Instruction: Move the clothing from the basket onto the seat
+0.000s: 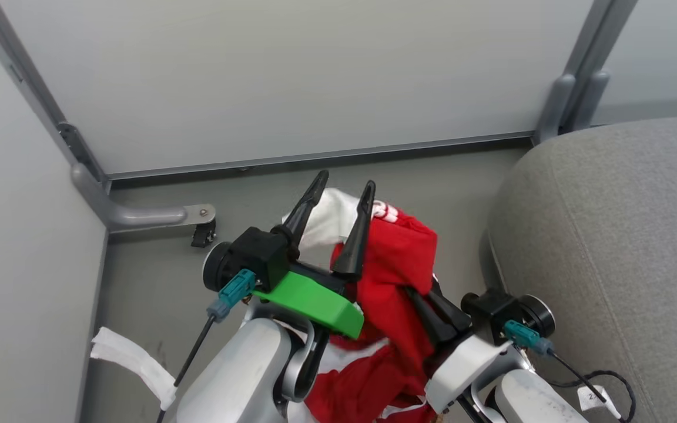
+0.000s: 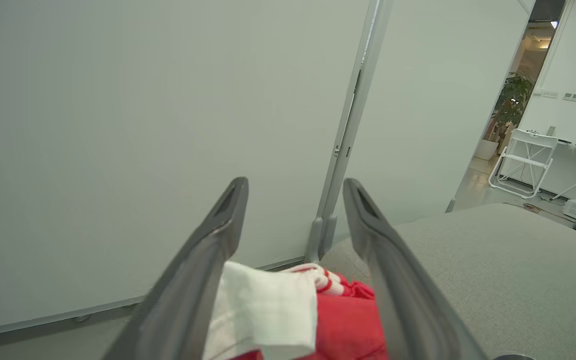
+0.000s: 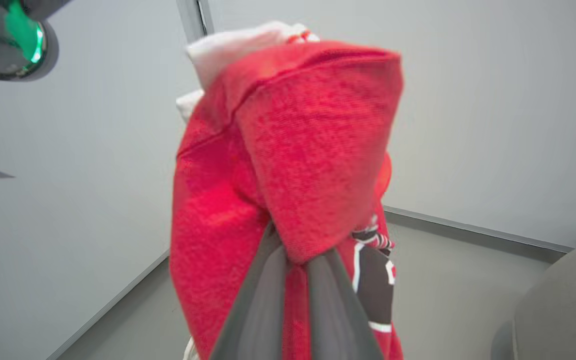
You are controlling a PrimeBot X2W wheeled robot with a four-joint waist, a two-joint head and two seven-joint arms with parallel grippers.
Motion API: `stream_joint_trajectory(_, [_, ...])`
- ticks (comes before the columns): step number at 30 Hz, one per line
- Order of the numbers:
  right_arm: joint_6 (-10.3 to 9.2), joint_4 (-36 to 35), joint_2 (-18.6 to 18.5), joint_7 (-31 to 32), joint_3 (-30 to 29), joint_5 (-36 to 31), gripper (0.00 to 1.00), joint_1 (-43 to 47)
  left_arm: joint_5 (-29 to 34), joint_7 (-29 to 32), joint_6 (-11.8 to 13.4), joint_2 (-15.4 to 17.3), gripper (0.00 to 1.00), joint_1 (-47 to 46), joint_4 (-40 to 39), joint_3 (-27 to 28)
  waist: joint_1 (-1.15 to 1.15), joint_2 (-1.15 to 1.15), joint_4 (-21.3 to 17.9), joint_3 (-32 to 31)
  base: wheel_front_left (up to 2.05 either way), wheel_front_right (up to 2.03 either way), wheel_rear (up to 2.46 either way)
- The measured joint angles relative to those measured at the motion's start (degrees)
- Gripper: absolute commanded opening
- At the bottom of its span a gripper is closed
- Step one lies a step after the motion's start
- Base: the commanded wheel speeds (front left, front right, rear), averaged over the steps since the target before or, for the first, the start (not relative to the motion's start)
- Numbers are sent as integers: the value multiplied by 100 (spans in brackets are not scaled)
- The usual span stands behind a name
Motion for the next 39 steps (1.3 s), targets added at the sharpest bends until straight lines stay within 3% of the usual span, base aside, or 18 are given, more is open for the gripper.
stream_joint_trajectory(16, [0, -360, -8, 1, -448, 11, 0, 499, 711, -1, -302, -1, 100, 536, 286, 810, 0, 0, -1781, 84, 0, 0, 0])
stream_joint_trajectory(26, [1, -743, -11, 1, -1070, -93, 0, 692, 734, -1, -450, -5, 100, 542, 397, 678, 0, 0, -2900, 217, 0, 0, 0])
stream_joint_trajectory(34, [1, -1115, -185, 1, -1549, -259, 0, 571, 656, -1, -482, -5, 100, 316, 477, 444, 0, 0, -3239, 519, 0, 0, 0])
stream_joint_trajectory(39, [1, -1195, -851, 1, -1516, -461, 0, -299, 699, -1, -478, -5, 100, 218, 503, 388, 0, 0, -3297, 788, 0, 0, 0])
